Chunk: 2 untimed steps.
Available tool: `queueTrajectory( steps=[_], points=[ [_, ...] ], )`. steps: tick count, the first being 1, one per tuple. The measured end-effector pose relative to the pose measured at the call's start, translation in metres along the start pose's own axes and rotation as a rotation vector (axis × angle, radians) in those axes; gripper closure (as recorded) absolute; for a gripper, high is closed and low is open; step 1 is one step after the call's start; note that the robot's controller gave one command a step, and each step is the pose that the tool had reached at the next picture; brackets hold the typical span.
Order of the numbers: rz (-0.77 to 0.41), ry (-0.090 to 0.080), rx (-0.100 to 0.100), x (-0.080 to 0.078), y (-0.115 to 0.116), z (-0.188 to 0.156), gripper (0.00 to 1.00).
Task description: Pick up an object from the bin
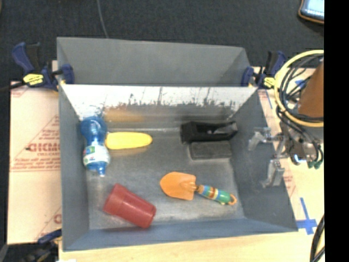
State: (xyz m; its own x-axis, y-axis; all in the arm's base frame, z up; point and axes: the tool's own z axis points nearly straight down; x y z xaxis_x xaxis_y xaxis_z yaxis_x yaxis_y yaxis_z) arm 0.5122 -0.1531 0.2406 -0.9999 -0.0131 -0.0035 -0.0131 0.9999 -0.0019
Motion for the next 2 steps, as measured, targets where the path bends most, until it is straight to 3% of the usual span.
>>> queueTrajectory(
  steps=[1,2],
  points=[
    [-0.001,0.0,0.0,0.0,0.0,0.0,0.0],
    [0.107,-0.004,0.0,0.008,0.032,0.028,0.0]
  ],
)
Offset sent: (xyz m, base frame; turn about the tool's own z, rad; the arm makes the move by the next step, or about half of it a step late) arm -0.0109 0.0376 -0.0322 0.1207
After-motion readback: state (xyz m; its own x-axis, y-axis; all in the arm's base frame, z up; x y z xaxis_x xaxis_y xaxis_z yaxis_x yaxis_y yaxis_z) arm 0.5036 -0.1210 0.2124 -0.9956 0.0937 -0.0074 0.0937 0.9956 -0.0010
